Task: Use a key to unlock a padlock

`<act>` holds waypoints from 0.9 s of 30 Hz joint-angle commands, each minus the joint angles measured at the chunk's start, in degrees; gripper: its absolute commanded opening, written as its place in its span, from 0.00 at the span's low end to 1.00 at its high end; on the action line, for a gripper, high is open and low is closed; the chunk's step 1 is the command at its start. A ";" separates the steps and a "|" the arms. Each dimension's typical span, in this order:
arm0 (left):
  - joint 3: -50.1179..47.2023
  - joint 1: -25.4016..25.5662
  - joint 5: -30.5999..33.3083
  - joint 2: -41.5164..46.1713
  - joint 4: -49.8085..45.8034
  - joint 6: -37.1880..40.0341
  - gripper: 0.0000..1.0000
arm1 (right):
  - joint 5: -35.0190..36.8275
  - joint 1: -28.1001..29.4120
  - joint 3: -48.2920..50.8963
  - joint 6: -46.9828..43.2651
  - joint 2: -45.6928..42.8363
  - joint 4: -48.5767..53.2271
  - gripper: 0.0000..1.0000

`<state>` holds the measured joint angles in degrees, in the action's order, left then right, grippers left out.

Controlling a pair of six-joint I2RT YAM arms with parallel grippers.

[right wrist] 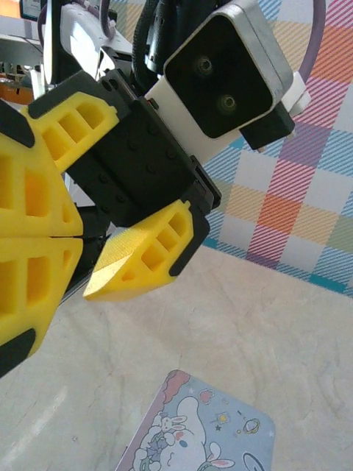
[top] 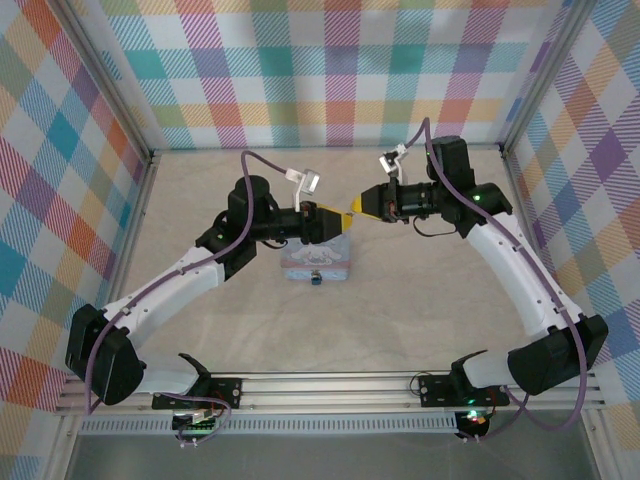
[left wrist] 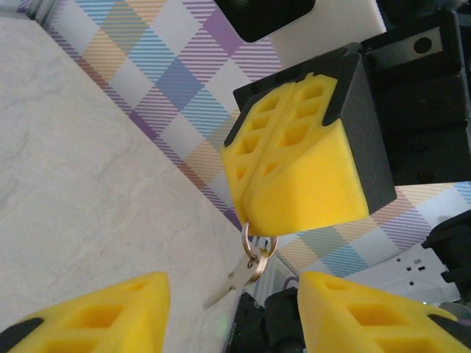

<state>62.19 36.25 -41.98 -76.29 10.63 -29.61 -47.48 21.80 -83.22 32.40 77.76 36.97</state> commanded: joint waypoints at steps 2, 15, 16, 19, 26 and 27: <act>2.60 1.00 -1.60 -1.07 4.00 -0.95 0.59 | -2.00 -0.18 0.48 0.73 -1.20 -1.98 0.03; 3.12 1.81 -1.31 -0.87 0.97 0.99 0.27 | -0.99 -0.19 -0.29 -0.51 -0.81 -0.72 0.04; 3.02 1.81 -1.04 -0.39 0.23 1.53 0.26 | -0.86 -0.18 -0.36 -0.63 -0.76 -0.51 0.04; 2.87 1.81 0.04 0.81 -2.28 3.03 0.24 | -0.76 -0.36 -0.37 -0.93 -0.76 -0.22 0.04; 1.90 1.63 1.17 2.33 -4.07 4.14 0.19 | -0.89 -0.53 0.22 -0.86 -0.94 -0.40 0.04; 1.88 1.63 1.19 2.29 -4.06 4.19 0.17 | -0.96 -0.53 0.30 -0.77 -0.94 -0.47 0.04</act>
<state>64.10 37.43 -41.21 -75.53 7.38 -27.09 -47.64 21.69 -83.18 32.36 77.71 36.47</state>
